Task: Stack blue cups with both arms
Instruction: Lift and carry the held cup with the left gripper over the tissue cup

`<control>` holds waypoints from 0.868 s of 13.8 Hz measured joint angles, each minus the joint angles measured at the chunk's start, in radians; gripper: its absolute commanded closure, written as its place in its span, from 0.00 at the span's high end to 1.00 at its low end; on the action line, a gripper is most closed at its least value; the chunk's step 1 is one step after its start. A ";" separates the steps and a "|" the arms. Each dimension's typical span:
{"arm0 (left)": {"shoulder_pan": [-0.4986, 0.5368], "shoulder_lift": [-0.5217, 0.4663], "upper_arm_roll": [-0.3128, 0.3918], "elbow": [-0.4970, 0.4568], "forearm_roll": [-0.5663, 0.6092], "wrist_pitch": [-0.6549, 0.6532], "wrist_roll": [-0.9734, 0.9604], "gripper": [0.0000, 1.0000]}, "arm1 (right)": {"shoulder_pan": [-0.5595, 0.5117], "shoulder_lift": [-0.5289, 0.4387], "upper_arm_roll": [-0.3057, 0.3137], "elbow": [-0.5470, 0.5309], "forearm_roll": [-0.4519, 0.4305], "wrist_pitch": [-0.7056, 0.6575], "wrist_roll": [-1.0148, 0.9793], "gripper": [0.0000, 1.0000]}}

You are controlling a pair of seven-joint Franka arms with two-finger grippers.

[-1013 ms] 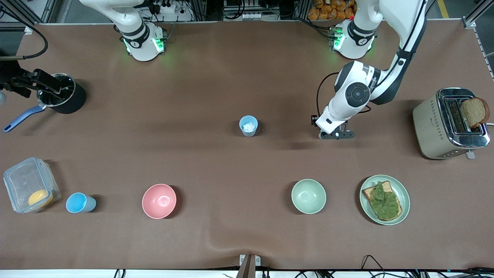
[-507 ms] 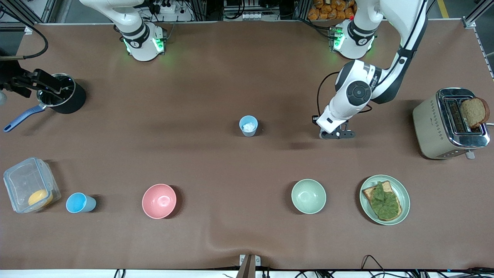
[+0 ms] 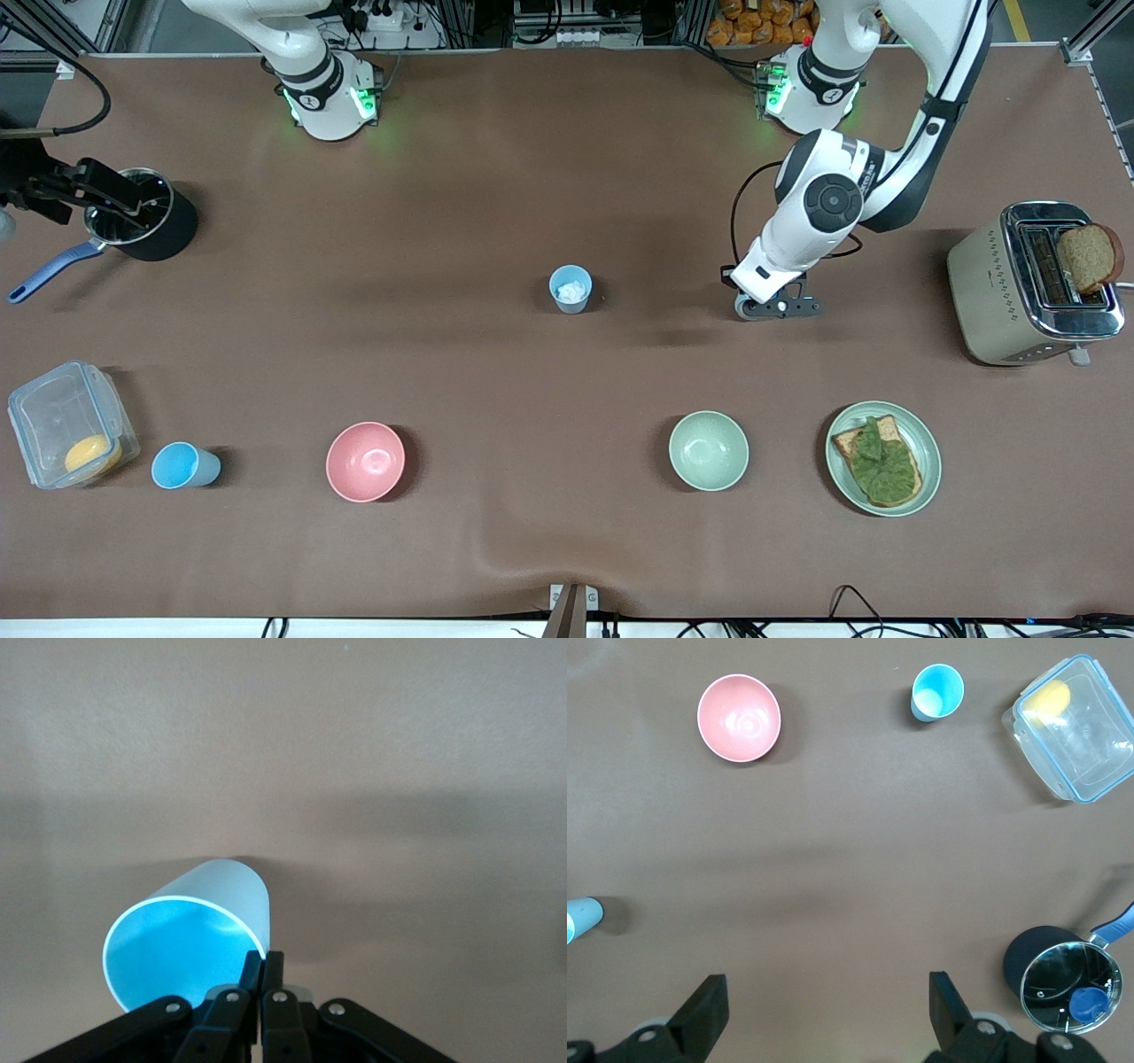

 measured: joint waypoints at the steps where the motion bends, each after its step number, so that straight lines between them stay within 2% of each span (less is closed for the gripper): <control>1: 0.000 -0.012 0.000 0.022 0.000 -0.057 0.000 0.00 | 0.000 0.000 0.000 0.000 0.000 0.000 0.000 1.00; 3: 0.000 -0.037 0.000 0.116 0.000 -0.225 0.000 0.00 | 0.000 0.000 0.000 0.000 0.000 0.000 0.000 1.00; 6: -0.001 -0.065 -0.003 0.310 -0.040 -0.429 0.000 0.00 | 0.000 0.000 0.000 0.000 0.000 0.000 0.000 1.00; 9: -0.018 -0.067 -0.008 0.409 -0.127 -0.466 -0.002 0.00 | 0.000 0.000 0.000 0.000 0.000 0.000 0.000 1.00; 12: -0.108 -0.036 -0.014 0.476 -0.137 -0.466 -0.080 0.00 | 0.000 0.000 0.000 0.000 0.000 0.000 0.000 1.00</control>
